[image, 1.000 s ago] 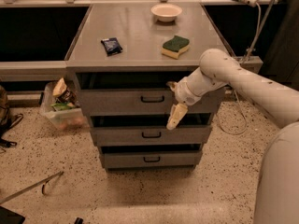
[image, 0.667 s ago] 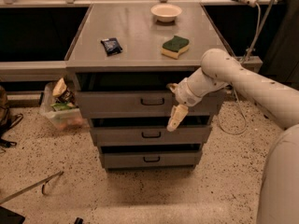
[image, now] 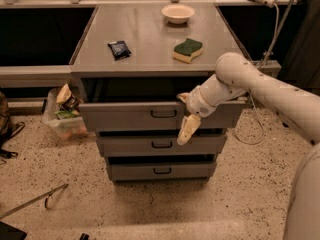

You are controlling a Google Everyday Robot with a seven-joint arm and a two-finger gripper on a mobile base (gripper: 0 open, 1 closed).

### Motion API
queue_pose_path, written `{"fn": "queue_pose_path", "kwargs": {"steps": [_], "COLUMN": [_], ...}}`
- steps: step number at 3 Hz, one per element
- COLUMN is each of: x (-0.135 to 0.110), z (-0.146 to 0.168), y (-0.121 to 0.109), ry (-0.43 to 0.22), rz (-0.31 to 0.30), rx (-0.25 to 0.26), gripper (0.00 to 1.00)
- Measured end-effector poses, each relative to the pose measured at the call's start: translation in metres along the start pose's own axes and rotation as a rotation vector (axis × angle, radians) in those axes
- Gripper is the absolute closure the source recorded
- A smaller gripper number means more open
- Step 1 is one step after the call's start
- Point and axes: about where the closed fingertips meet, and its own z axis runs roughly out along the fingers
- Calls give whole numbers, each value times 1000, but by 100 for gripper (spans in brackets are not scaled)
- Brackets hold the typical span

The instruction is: Open top drawer

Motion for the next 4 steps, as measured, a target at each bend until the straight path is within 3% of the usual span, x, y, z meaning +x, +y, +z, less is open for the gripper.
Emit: {"fn": "queue_pose_path", "kwargs": {"steps": [4], "x": [-9], "z": [2], "y": [32], "ry": [-27], "rz": [46], "rx": [-85], "gripper": [0]}}
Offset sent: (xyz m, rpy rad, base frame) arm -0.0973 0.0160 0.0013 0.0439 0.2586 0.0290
